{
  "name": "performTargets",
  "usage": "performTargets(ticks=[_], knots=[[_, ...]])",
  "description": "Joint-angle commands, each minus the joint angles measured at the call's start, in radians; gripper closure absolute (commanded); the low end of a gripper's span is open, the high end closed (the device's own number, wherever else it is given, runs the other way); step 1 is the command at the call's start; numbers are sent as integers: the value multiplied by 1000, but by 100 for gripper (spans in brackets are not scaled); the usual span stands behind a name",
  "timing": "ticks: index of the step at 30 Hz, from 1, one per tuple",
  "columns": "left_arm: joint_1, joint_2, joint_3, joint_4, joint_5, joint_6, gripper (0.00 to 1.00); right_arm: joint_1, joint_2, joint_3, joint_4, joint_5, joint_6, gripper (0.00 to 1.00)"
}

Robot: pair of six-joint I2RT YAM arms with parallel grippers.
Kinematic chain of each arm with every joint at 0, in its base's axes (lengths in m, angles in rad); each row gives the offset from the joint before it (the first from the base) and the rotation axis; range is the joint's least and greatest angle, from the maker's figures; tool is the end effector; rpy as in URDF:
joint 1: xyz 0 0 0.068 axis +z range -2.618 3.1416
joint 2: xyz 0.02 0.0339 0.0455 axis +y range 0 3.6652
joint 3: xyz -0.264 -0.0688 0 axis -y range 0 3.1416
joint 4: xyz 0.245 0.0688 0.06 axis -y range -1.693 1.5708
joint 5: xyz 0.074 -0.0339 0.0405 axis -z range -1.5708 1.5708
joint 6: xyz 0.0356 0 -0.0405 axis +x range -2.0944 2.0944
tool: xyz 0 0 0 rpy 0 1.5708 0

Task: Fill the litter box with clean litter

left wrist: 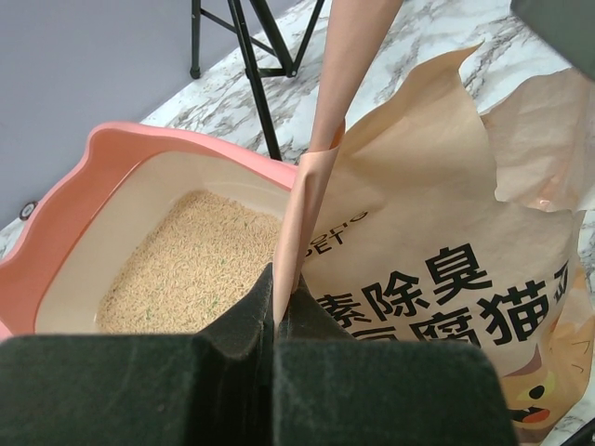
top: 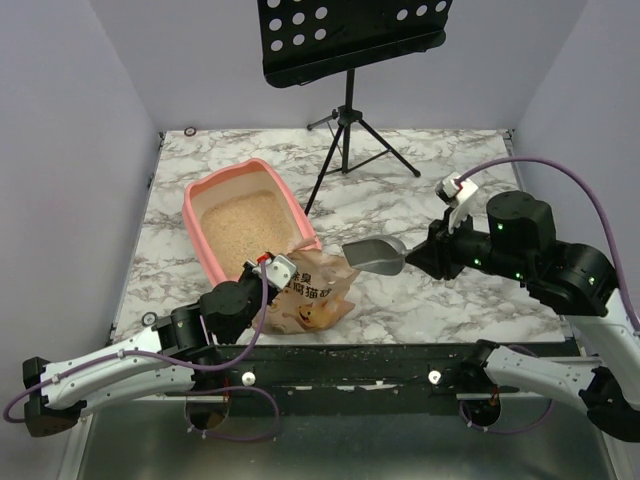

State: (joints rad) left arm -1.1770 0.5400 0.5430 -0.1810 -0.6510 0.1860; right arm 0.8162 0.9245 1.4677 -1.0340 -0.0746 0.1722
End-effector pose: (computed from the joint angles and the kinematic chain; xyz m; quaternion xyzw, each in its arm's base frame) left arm 0.0733 -0.1202 0.2918 0.2986 0.6937 -0.0732 0.6513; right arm 0.0914 0.1011 0.4506 -0.2894 0.8070 0.2719 0.4371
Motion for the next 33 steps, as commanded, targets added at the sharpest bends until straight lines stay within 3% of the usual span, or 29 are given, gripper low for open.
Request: performTargets(ticks=[1,11,18,33], knots=[[7,-26,26,63,31,0,100,-3,37,-26,35,-62,3,99],[7,-51,28,55,74,-10,100,-3,157,31,65,-178,-62,99],[5,-69,28,55,86,-13,100,-2,212,48,-23,-313,-149,99],[7,-78,35,54,145,-20,100,-2,421,-15,0,-494,-229,99]])
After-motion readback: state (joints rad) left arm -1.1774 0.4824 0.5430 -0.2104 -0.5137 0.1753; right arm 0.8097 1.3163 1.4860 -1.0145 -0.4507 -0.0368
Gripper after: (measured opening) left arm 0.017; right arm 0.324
